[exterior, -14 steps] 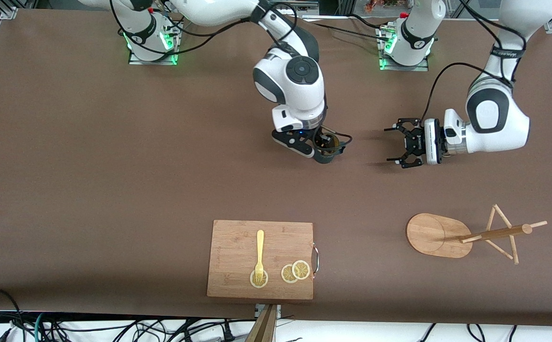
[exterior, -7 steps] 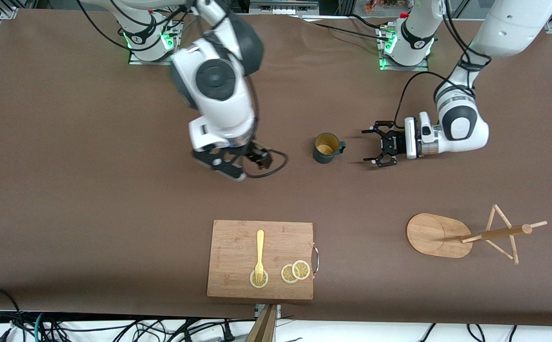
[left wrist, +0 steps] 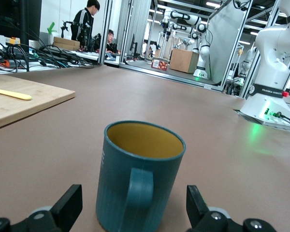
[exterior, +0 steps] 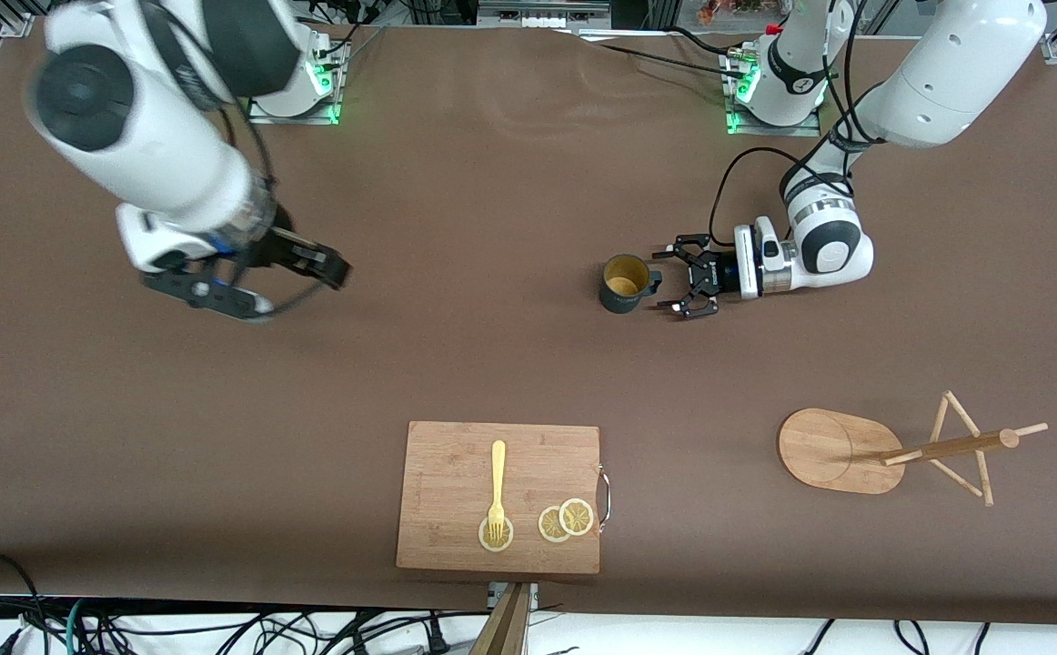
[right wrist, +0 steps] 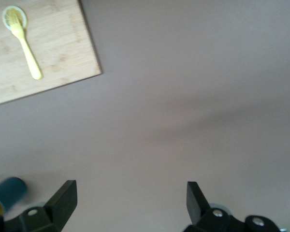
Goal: Pass cup and hang on rack
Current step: 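Grasp the mug handle with the left gripper while the right gripper retracts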
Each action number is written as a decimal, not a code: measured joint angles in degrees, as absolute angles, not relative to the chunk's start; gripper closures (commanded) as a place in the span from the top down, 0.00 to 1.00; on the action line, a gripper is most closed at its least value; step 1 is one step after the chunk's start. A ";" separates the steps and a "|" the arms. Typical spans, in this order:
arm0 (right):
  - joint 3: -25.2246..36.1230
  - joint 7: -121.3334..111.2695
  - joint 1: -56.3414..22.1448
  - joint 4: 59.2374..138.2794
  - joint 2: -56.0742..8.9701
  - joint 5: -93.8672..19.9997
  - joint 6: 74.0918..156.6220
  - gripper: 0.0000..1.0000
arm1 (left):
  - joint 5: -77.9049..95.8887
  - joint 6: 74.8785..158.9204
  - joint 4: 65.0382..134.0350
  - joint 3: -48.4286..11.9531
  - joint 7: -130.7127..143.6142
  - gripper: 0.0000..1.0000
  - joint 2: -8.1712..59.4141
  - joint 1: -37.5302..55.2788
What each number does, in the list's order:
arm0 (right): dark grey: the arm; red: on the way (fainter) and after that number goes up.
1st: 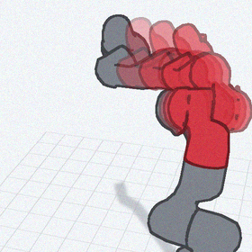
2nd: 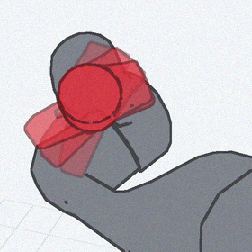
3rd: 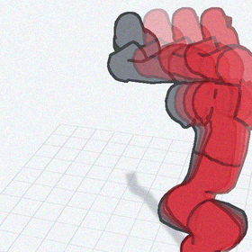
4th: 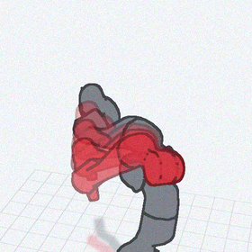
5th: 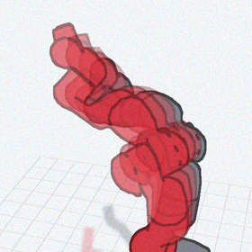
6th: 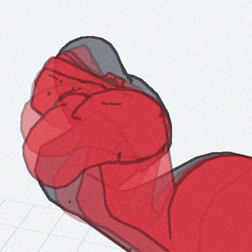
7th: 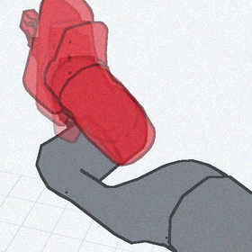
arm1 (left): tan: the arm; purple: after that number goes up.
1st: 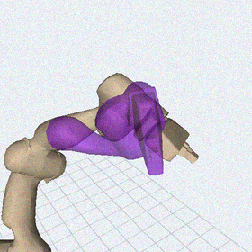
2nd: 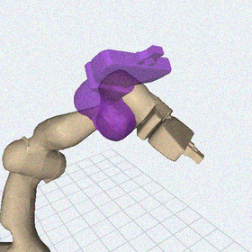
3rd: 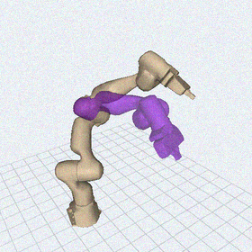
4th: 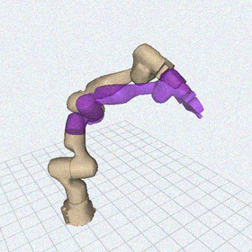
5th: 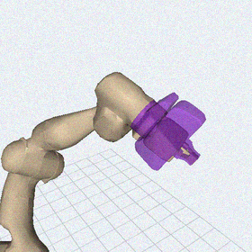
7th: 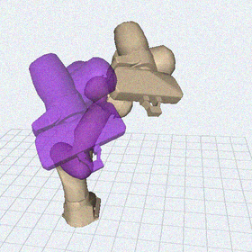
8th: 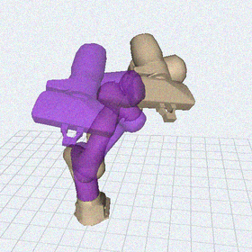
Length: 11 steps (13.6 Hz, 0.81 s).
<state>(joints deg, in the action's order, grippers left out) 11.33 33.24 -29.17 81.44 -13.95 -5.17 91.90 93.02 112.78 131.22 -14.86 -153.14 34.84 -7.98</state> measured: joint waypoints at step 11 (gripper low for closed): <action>26.40 5.71 -28.74 95.72 3.00 -2.37 87.52 1.00 | 93.68 110.21 130.70 -15.28 -152.33 0.00 35.85 -8.40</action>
